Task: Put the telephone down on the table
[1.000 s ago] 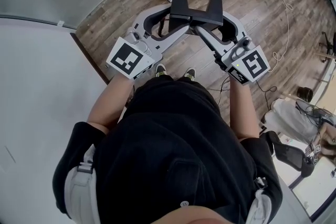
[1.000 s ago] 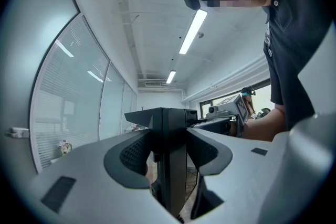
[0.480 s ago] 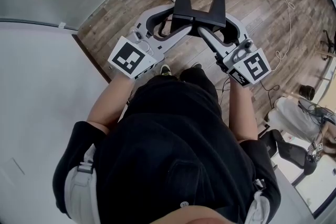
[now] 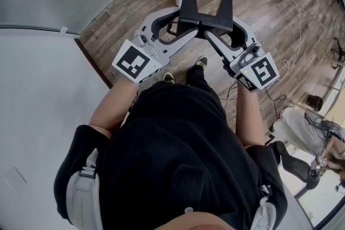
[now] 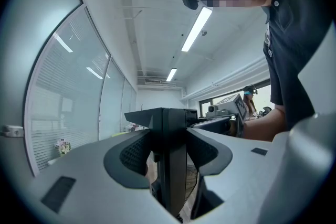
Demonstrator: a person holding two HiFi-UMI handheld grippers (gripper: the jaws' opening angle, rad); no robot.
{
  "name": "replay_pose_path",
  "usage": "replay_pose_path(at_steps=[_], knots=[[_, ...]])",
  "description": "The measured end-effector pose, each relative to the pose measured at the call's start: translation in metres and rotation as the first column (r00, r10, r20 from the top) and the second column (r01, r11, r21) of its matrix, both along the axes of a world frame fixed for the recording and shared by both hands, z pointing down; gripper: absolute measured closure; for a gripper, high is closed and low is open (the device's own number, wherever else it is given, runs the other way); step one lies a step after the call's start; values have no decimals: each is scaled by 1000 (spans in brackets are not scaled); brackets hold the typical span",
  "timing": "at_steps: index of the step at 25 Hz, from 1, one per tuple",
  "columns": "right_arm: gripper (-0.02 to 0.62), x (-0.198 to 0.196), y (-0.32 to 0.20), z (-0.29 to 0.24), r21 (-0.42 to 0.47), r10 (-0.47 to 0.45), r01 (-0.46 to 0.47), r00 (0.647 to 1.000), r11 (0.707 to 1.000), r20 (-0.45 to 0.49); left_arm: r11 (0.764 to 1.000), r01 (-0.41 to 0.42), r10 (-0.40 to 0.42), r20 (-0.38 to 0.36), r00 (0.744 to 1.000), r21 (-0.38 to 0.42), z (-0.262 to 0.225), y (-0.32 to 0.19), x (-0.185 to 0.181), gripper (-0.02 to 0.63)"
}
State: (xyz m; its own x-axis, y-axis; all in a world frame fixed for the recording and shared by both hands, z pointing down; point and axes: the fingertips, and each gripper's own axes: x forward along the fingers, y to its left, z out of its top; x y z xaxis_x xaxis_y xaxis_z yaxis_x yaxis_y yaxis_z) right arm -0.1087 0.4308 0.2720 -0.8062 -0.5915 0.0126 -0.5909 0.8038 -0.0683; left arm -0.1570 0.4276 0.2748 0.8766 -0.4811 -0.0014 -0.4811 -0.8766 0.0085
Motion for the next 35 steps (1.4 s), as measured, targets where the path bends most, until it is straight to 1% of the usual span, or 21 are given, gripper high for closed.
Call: replay_pose_path(at_steps=[5, 9, 12, 15, 26, 35], knots=[[353, 29, -35, -1, -7, -14, 14, 1000, 1000, 6, 1000, 13, -13, 18, 1000, -5, -1, -34, 29, 387], [353, 51, -58, -2, -10, -22, 22, 1000, 1000, 13, 1000, 17, -17, 11, 1000, -14, -2, -58, 50, 388], [353, 68, -75, -2, -12, -29, 29, 999, 1000, 19, 1000, 24, -24, 23, 999, -12, -2, -74, 67, 388], [353, 85, -91, -2, -12, -34, 35, 999, 999, 16, 999, 31, -31, 20, 999, -14, -2, -90, 84, 388], [353, 148, -137, 5, -23, -49, 49, 998, 999, 27, 998, 48, -47, 35, 998, -28, 4, -135, 147, 388], [353, 192, -163, 7, -26, -62, 63, 997, 998, 38, 998, 59, -58, 49, 997, -34, 6, -160, 192, 388]])
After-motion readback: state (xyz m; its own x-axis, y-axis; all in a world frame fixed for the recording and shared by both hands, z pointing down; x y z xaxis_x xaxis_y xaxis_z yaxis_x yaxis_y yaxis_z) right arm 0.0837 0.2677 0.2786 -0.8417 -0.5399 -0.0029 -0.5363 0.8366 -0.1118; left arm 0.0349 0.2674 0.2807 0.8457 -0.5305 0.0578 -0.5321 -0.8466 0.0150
